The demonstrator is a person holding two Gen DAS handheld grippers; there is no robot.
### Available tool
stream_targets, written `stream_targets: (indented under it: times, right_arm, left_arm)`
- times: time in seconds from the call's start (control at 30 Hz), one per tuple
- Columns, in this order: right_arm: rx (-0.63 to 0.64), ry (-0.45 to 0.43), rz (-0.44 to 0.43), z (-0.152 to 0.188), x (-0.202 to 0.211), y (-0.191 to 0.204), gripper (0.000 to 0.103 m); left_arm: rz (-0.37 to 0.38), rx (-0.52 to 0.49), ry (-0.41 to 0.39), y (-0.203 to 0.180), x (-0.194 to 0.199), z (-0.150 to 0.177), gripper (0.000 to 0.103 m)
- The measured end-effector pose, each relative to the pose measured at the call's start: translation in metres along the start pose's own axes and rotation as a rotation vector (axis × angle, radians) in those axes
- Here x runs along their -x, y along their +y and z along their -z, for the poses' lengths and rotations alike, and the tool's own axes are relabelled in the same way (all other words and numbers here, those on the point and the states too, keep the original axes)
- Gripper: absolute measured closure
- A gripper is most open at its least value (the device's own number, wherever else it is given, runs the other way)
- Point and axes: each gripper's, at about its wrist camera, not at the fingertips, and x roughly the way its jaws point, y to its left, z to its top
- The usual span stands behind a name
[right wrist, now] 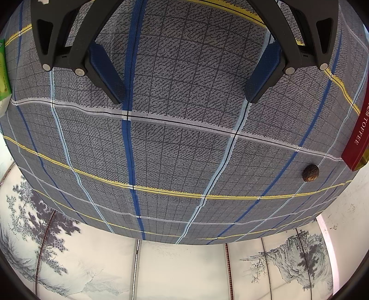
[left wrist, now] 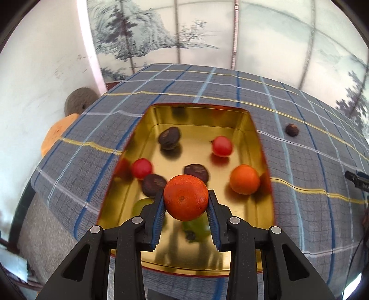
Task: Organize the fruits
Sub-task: 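Carry the orange into the tin with the left gripper and release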
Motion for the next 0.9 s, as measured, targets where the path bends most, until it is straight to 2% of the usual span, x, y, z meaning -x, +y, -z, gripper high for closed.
stream_targets:
  times: [0.47,0.9]
  right_arm:
    - [0.000,0.000,0.000,0.000,0.000,0.000,0.000]
    - [0.000,0.000,0.001,0.000,0.000,0.000,0.000]
  left_arm:
    - [0.066,-0.068,0.038,-0.040,-0.012,0.003,0.067]
    - [0.053,-0.084,0.047,-0.043,-0.014,0.010,0.066]
